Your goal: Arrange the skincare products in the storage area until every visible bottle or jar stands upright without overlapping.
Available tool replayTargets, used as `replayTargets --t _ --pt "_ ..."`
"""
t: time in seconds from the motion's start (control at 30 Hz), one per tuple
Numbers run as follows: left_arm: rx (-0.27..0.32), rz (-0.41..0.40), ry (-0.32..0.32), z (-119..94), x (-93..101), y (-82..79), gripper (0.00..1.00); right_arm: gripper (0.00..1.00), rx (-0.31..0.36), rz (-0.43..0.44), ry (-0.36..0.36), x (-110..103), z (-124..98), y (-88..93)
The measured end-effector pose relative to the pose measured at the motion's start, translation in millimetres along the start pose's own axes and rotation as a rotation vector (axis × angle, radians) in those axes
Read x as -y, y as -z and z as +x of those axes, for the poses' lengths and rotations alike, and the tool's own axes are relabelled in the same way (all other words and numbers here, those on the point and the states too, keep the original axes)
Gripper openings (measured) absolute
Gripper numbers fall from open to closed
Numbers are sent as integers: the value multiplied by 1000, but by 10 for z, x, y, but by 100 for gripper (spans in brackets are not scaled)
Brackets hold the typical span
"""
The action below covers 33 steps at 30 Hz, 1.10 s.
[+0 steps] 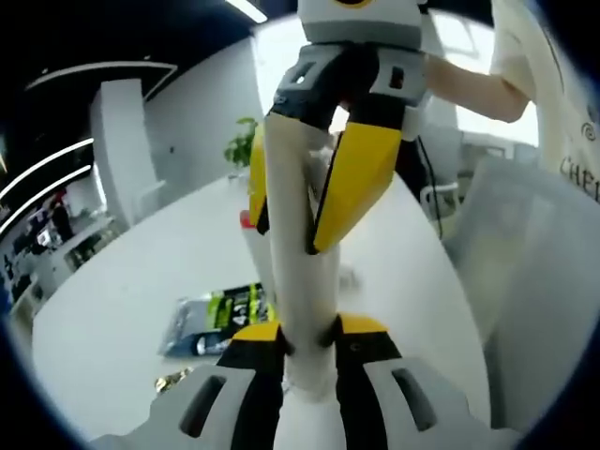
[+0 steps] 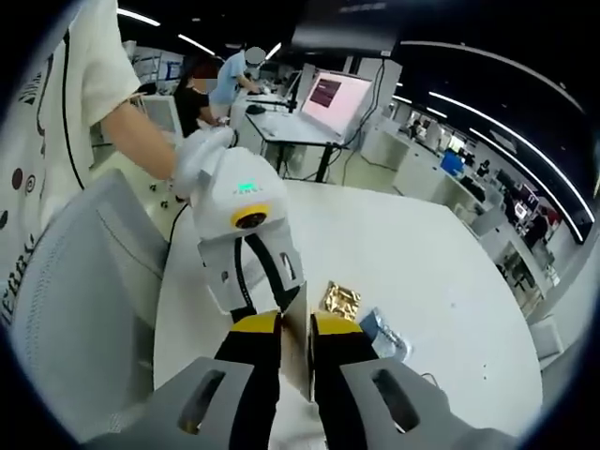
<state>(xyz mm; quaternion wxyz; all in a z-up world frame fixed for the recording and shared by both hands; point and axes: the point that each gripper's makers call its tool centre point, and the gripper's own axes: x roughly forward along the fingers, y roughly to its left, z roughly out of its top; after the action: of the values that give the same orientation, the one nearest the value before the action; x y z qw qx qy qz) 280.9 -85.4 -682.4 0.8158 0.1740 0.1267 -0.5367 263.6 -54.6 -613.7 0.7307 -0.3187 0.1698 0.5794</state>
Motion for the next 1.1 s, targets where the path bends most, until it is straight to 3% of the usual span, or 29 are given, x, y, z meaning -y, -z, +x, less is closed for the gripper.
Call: replayTargets --t 0.33,0.77,1.1 --pt "58 -78 -39 54 -99 4 17 13 -30 -37 19 156 -92 16" --pt "123 -131 -56 148 -230 -19 18 10 -99 -105 -22 321 -38 -6" --pt "152 -141 -67 212 -254 -63 18 8 -104 -102 -45 413 -72 -13"
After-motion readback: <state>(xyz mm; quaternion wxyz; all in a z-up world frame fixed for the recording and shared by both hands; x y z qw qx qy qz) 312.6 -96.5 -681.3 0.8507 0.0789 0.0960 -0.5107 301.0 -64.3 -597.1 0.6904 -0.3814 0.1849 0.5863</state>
